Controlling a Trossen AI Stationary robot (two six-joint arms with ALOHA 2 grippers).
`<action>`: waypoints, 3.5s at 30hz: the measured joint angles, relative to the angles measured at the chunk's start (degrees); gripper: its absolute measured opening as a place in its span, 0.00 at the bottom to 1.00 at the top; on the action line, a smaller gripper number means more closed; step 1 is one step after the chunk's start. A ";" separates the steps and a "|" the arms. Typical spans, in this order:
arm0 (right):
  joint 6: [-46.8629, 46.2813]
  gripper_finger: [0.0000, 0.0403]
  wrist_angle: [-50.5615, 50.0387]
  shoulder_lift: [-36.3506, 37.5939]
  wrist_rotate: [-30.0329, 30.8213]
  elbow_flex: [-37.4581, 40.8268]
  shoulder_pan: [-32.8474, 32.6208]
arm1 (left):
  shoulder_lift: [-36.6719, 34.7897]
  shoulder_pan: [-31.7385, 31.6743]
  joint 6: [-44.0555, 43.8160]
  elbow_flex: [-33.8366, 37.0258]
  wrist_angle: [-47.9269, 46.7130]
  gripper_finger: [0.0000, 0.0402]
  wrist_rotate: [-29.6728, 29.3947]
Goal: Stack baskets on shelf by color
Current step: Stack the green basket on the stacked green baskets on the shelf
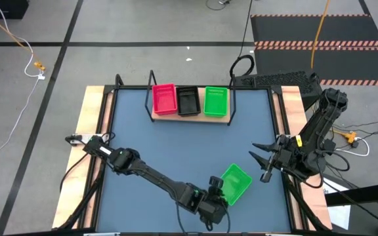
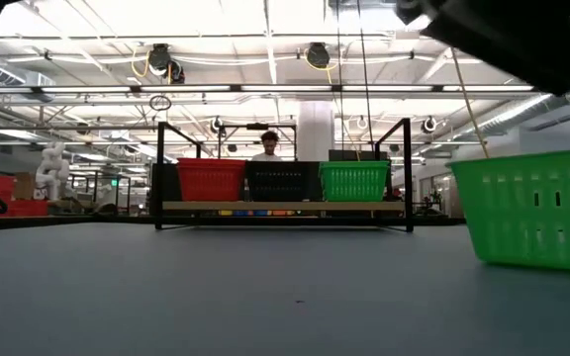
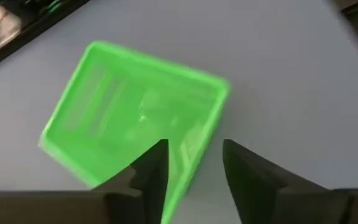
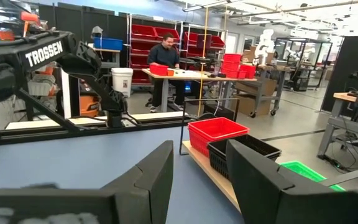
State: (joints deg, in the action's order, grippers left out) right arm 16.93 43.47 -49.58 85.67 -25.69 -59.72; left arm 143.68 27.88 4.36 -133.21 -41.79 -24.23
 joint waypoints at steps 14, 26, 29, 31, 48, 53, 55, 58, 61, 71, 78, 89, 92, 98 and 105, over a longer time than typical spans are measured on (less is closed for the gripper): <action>0.00 0.35 0.02 0.00 0.00 0.00 0.00 | 0.00 -3.55 2.67 10.45 8.55 0.27 3.25; 0.02 0.35 0.08 0.00 0.00 0.02 -0.02 | 0.00 -2.01 7.29 7.57 10.18 0.08 1.11; 0.02 0.35 0.25 0.00 0.00 0.04 -0.02 | 0.00 -1.53 14.94 7.19 14.97 0.15 -2.66; 0.02 0.35 0.45 0.00 0.02 0.04 -0.01 | 0.00 -1.85 21.28 7.19 20.00 0.20 -4.37; -1.11 0.35 0.43 0.02 0.00 0.68 -0.02 | 1.05 -12.83 18.61 7.96 14.19 0.39 16.22; -1.98 0.35 0.47 0.02 0.00 0.98 0.00 | 0.95 -12.31 19.43 7.96 14.74 0.39 16.29; -2.34 0.35 0.50 0.02 0.00 0.98 0.00 | 0.77 -11.78 21.42 7.87 14.92 0.39 16.29; -2.36 0.35 0.48 0.02 0.00 0.98 0.00 | 0.72 -11.07 23.79 6.97 14.78 0.39 15.97; -2.36 0.35 0.47 0.02 0.00 0.98 0.00 | 0.70 -10.64 25.09 6.16 14.85 0.39 15.45; -2.53 0.35 0.49 0.02 0.00 0.98 0.00 | -0.55 -10.04 23.19 6.12 12.27 0.39 15.25; -3.82 0.35 0.81 0.02 -0.24 0.98 0.00 | -6.21 -9.31 16.85 5.92 10.18 0.39 15.74; -4.09 0.35 0.86 0.02 -1.69 1.00 0.00 | -3.06 -9.66 20.80 6.23 5.88 0.39 16.73; -3.65 0.35 0.85 0.02 -1.65 1.00 0.00 | -2.14 -10.35 20.83 6.38 5.50 0.39 16.84; -4.19 0.35 0.87 0.01 -1.72 0.98 0.00 | 0.17 -11.73 21.22 6.16 9.61 0.39 16.71; -4.20 0.35 0.87 0.02 -1.70 0.98 -0.02 | 0.63 -12.11 18.72 6.27 9.31 0.29 16.55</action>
State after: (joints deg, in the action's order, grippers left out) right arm 12.73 44.34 -49.56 83.96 -24.71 -59.74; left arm 144.31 15.77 23.08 -126.93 -32.48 -7.68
